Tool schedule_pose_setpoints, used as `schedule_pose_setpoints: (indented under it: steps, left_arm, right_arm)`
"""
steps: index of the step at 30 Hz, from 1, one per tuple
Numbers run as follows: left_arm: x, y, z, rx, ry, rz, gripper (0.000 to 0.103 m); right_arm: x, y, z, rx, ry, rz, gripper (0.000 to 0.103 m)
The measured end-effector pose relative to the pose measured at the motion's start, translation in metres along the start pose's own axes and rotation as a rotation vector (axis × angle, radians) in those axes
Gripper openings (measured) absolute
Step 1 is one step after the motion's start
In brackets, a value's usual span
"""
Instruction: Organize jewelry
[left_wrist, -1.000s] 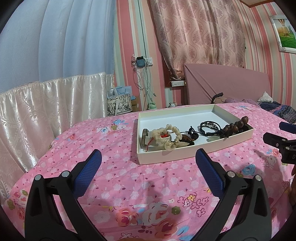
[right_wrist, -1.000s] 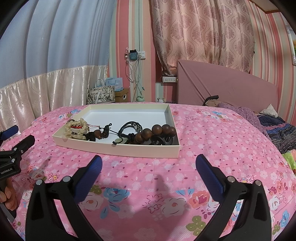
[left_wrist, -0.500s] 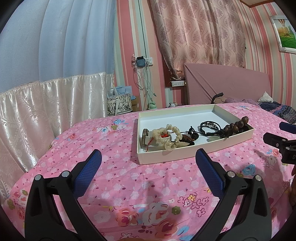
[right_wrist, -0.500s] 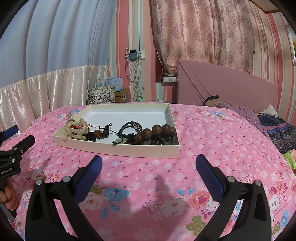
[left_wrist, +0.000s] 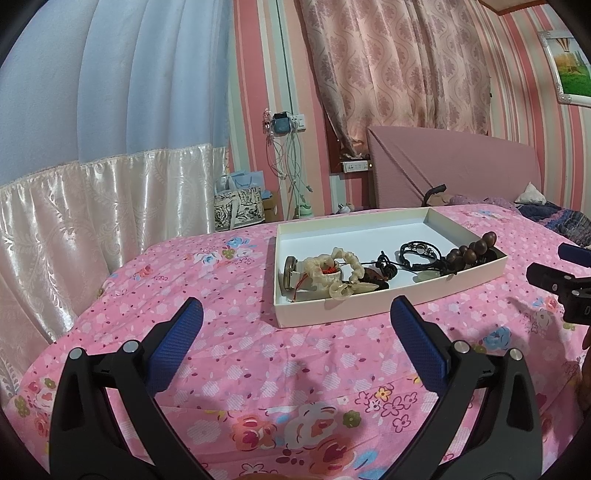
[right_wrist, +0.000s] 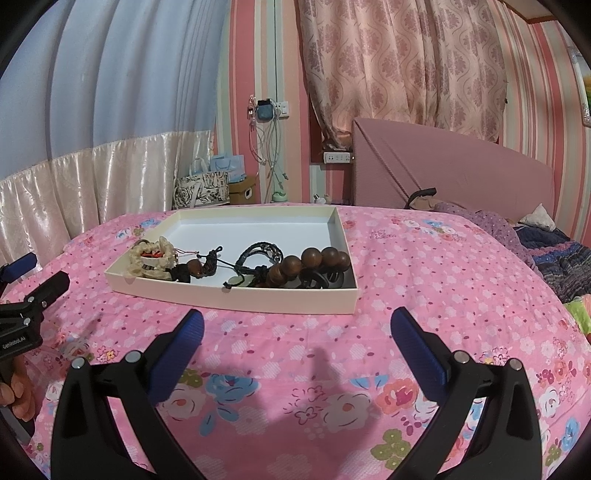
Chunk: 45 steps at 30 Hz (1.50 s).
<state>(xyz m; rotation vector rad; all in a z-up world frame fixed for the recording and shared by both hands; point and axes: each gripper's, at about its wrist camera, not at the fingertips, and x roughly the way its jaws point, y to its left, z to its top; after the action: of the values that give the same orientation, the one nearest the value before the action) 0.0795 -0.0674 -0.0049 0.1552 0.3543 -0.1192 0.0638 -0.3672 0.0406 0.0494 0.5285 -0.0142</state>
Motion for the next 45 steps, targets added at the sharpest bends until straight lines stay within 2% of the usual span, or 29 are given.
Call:
schedule_pose_setpoints:
  steps: [45]
  left_arm:
    - [0.0007,-0.0004,0.0001,-0.007,0.007,0.009,0.1]
  right_arm:
    - [-0.0025,0.0003,0.0014,0.001,-0.003,0.003,0.101]
